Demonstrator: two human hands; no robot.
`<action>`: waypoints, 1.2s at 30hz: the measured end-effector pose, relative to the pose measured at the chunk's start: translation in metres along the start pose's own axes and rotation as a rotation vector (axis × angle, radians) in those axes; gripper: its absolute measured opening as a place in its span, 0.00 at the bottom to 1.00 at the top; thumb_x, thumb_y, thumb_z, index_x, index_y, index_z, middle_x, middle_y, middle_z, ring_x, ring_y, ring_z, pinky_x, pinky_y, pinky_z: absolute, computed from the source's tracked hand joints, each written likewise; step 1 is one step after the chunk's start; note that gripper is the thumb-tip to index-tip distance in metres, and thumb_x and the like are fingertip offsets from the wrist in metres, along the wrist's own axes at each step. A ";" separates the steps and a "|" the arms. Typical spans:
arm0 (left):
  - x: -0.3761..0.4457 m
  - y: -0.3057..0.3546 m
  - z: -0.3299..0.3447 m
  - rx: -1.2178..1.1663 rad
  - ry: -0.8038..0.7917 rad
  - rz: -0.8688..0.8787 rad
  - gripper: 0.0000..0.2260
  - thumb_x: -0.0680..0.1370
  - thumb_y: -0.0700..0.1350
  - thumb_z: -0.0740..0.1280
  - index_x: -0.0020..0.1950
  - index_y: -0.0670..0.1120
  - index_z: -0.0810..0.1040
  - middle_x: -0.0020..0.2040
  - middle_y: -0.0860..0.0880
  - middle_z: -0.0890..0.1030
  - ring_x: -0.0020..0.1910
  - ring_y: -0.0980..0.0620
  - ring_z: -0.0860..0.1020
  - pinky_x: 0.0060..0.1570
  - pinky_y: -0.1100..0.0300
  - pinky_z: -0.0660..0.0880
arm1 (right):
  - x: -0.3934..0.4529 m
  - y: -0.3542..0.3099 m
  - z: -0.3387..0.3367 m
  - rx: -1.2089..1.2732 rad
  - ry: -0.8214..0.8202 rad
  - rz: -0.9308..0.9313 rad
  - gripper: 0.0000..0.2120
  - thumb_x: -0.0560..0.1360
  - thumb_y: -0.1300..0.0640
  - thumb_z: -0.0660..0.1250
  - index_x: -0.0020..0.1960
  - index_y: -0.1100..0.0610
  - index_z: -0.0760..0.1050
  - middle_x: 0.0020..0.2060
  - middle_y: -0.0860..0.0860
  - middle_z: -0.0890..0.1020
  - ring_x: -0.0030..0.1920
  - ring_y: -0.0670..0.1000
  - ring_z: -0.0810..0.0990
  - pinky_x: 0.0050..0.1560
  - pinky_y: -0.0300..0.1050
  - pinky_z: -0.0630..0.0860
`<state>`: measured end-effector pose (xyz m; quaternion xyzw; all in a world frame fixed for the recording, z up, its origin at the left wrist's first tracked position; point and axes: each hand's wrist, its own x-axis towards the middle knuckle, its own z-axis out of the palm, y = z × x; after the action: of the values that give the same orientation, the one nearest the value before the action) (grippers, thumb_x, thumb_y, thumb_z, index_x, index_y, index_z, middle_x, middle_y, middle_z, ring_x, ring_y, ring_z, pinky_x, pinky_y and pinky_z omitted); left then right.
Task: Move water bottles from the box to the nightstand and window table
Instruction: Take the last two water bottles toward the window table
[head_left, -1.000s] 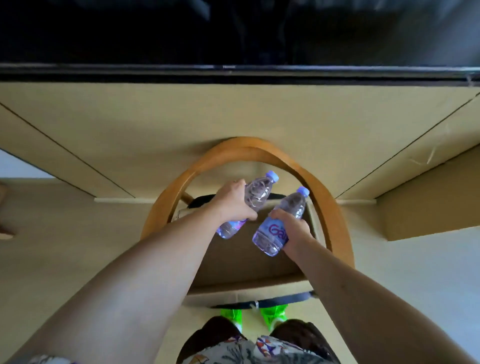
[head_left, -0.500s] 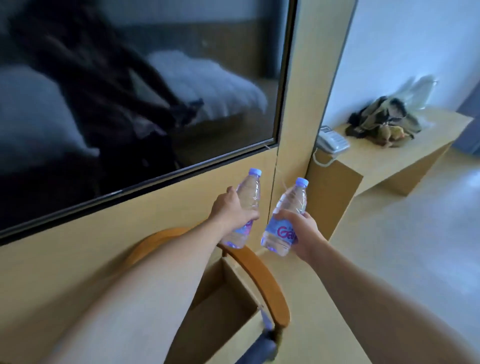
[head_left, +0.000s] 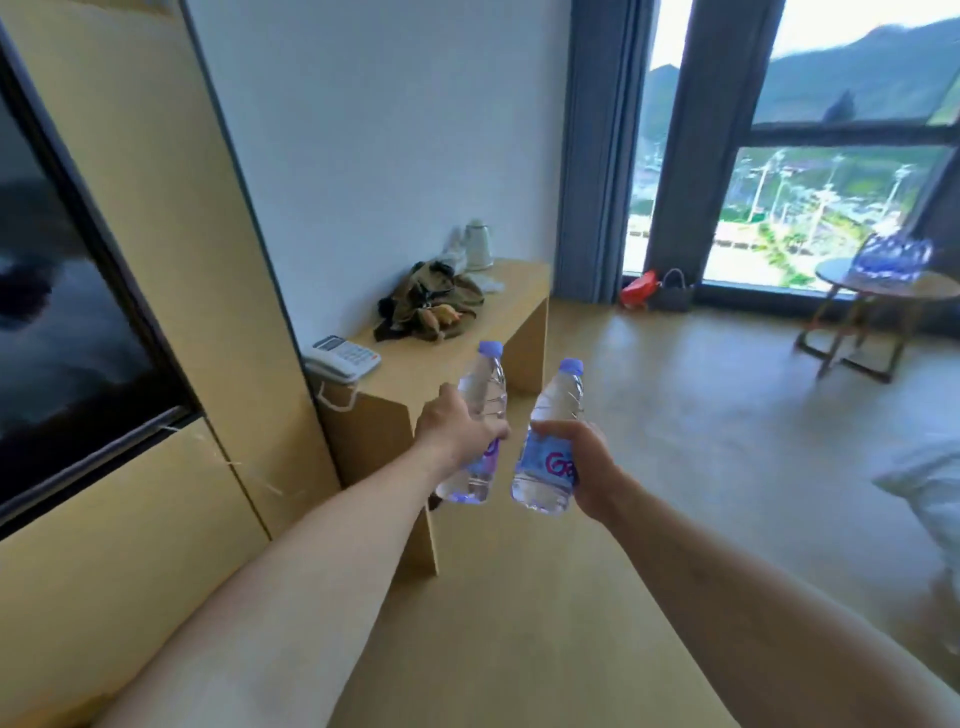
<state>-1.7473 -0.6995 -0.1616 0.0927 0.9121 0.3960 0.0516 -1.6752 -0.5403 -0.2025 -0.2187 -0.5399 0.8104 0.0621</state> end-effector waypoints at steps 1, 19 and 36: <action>0.003 0.021 0.020 0.023 -0.027 0.041 0.36 0.65 0.58 0.79 0.66 0.44 0.70 0.59 0.46 0.79 0.56 0.44 0.78 0.53 0.52 0.77 | 0.004 -0.010 -0.024 0.021 0.023 -0.018 0.19 0.71 0.61 0.74 0.60 0.61 0.76 0.45 0.63 0.80 0.41 0.61 0.81 0.49 0.57 0.80; 0.171 0.294 0.344 0.092 -0.429 0.556 0.31 0.62 0.60 0.79 0.56 0.49 0.69 0.45 0.51 0.76 0.43 0.49 0.76 0.32 0.59 0.67 | 0.136 -0.153 -0.350 0.184 0.528 -0.218 0.23 0.72 0.48 0.77 0.61 0.59 0.77 0.47 0.63 0.82 0.46 0.63 0.82 0.56 0.68 0.79; 0.376 0.501 0.577 0.015 -0.591 0.610 0.32 0.61 0.59 0.81 0.57 0.51 0.69 0.43 0.53 0.74 0.40 0.57 0.73 0.31 0.61 0.69 | 0.332 -0.288 -0.568 0.175 0.754 -0.223 0.28 0.72 0.45 0.75 0.65 0.60 0.76 0.49 0.63 0.84 0.48 0.64 0.84 0.58 0.67 0.81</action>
<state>-1.9537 0.1255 -0.1956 0.4682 0.7917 0.3431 0.1906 -1.7724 0.1715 -0.2204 -0.4349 -0.4285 0.7046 0.3618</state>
